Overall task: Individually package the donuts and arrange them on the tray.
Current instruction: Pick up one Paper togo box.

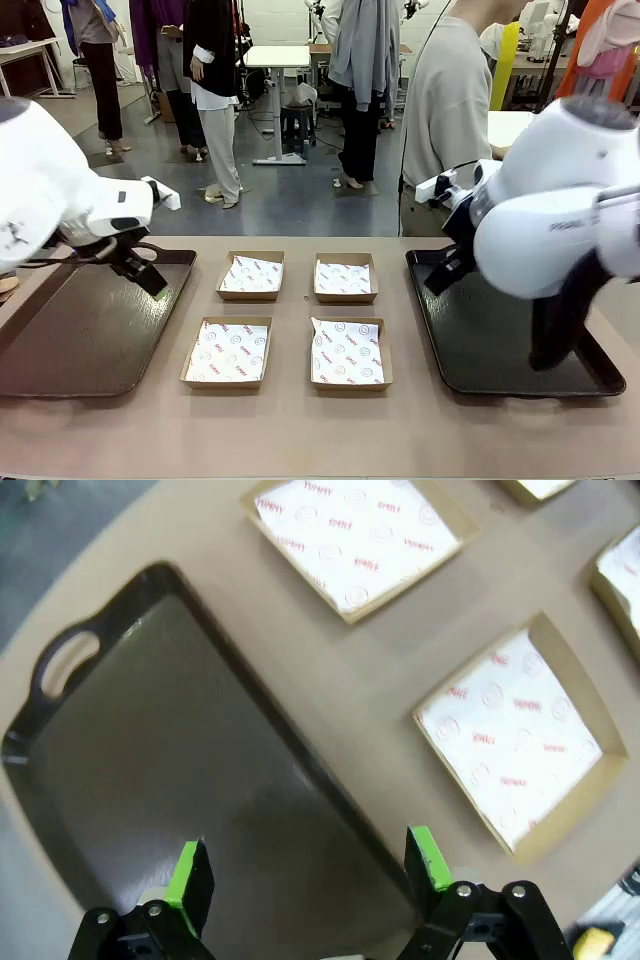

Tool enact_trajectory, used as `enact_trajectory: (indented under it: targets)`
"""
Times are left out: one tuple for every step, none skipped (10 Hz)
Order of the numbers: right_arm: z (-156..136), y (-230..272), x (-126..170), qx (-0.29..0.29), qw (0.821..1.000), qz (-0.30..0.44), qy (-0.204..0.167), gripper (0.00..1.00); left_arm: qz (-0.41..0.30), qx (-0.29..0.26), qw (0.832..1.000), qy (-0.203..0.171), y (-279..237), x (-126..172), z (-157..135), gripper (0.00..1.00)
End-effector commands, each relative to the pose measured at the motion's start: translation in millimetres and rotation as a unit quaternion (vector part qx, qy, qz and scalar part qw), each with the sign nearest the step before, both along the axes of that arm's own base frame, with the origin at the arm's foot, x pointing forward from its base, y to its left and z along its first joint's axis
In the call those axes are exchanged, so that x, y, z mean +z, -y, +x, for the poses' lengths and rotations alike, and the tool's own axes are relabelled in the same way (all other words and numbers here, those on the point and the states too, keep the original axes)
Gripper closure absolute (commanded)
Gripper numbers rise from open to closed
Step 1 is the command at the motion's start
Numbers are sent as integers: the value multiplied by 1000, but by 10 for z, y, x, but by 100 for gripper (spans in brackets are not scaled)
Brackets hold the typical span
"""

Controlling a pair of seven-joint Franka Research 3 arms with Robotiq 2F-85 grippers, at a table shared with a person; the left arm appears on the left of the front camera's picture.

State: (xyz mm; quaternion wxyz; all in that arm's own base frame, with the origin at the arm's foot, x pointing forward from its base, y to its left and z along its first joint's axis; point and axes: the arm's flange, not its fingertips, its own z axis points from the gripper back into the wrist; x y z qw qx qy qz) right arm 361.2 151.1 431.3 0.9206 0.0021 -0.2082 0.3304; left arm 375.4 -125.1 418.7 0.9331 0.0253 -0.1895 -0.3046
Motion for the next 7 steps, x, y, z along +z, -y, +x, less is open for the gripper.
enact_trajectory:
  targets:
    - [-1291,590,-9,-7,999,-11,-29,0,-13,-5,1000,-10,-488,-175,-1319,0]
    - [-1470,671,-12,-19,998,-10,-53,0,-28,-4,999,-21,-528,-191,-1443,0]
    - [-1558,743,-61,-32,997,-10,-71,0,-43,-6,999,-29,-528,-226,-1560,0]
    - [-1482,779,-98,-34,997,0,-71,0,-50,-2,998,-30,-517,-271,-1548,0]
    - [-666,322,640,-14,998,-18,-60,0,-16,5,1000,-27,-133,563,-427,0]
    - [-666,322,640,-14,998,-18,-60,0,-16,5,1000,-27,-133,563,-427,0]
    - [-666,322,640,-14,998,-18,-60,0,-16,5,1000,-27,-133,563,-427,0]
